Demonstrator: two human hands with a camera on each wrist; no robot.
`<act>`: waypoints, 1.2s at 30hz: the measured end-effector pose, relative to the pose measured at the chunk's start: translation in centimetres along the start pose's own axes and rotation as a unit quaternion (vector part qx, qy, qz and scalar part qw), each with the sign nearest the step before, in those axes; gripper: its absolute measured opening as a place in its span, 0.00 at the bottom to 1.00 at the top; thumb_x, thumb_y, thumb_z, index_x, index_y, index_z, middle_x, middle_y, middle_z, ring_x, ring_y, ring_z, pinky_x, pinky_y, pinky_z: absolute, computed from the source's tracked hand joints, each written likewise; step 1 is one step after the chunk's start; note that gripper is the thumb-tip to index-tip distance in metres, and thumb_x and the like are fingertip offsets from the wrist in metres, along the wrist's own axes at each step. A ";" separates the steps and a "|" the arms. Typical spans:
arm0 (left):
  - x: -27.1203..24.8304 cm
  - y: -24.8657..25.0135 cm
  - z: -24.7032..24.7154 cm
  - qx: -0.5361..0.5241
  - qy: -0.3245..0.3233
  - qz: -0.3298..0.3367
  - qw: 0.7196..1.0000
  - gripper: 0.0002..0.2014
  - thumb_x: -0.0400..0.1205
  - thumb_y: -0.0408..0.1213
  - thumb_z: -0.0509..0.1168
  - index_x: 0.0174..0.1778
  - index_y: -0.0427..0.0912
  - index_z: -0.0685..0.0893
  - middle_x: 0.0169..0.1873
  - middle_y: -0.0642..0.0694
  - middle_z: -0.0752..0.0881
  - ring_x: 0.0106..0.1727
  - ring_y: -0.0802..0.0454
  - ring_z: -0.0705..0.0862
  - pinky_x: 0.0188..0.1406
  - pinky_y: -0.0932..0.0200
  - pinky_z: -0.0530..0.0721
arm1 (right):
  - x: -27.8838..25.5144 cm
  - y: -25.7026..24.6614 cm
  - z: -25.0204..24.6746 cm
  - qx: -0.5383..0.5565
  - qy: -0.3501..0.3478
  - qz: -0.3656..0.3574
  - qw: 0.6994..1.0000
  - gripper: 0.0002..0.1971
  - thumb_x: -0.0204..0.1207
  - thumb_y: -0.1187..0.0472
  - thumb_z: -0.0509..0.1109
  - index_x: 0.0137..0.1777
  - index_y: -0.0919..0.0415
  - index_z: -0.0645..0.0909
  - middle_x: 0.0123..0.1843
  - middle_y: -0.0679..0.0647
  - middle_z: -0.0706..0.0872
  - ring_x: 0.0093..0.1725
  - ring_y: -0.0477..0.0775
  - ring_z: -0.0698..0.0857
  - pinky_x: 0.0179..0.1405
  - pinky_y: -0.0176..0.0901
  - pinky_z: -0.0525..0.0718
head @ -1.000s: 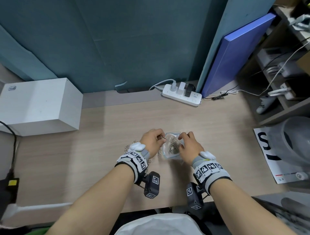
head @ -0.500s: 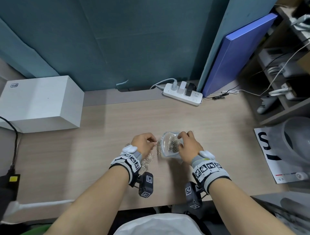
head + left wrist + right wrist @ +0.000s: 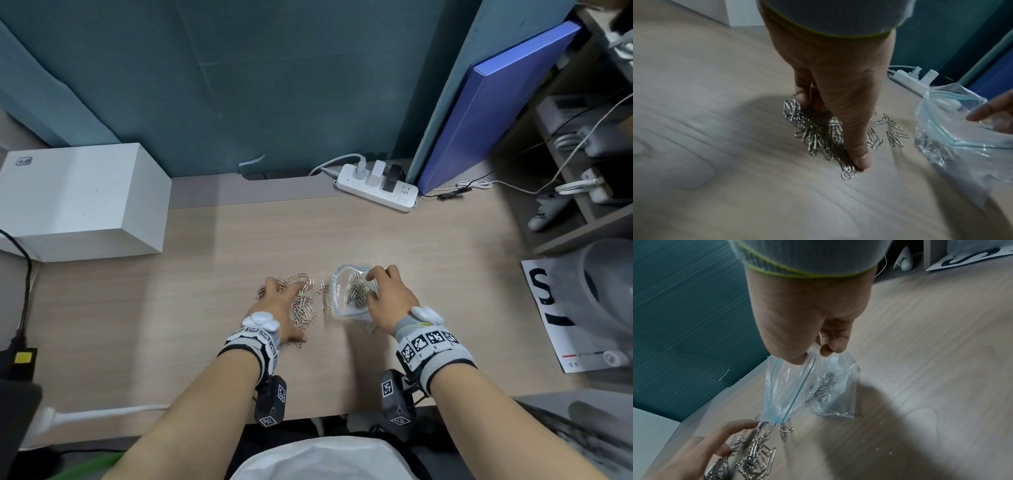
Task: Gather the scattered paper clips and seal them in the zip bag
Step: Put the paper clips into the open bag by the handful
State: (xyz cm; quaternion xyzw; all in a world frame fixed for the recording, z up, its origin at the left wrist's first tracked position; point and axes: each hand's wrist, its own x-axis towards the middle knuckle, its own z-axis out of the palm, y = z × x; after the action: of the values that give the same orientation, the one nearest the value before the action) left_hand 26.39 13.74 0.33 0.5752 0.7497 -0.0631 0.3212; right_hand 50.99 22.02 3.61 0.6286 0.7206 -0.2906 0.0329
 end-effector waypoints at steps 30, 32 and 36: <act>2.0 8.0 -2.9 -0.198 0.073 0.170 0.963 0.14 0.75 0.42 0.80 0.56 0.52 0.89 0.52 0.52 0.82 0.45 0.55 0.82 0.52 0.56 0.81 | -0.7 -0.3 -0.2 0.009 0.007 0.007 1.000 0.14 0.82 0.58 0.66 0.66 0.46 0.74 0.65 0.50 0.72 0.39 0.63 0.82 0.40 0.48 0.77; 1.4 6.4 -2.9 -0.160 0.085 0.134 0.974 0.21 0.73 0.49 0.80 0.60 0.57 0.83 0.57 0.53 0.76 0.47 0.53 0.82 0.51 0.54 0.83 | -0.6 -0.4 -0.3 0.006 0.010 0.008 1.000 0.14 0.82 0.59 0.65 0.66 0.47 0.74 0.65 0.51 0.72 0.38 0.63 0.81 0.39 0.47 0.76; -0.1 1.6 -2.5 -0.002 0.037 0.024 0.999 0.54 0.56 0.60 0.85 0.76 0.67 0.62 0.63 0.49 0.65 0.50 0.44 0.83 0.47 0.45 0.91 | -0.7 -0.1 -0.4 0.004 0.010 0.008 1.000 0.14 0.83 0.59 0.65 0.66 0.47 0.74 0.65 0.50 0.72 0.38 0.62 0.81 0.38 0.46 0.74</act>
State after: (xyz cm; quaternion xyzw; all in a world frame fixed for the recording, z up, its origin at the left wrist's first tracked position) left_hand 26.78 15.31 2.83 0.5943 0.7473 -0.0328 0.2954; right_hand 51.15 21.61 4.28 0.6373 0.7147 -0.2870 0.0259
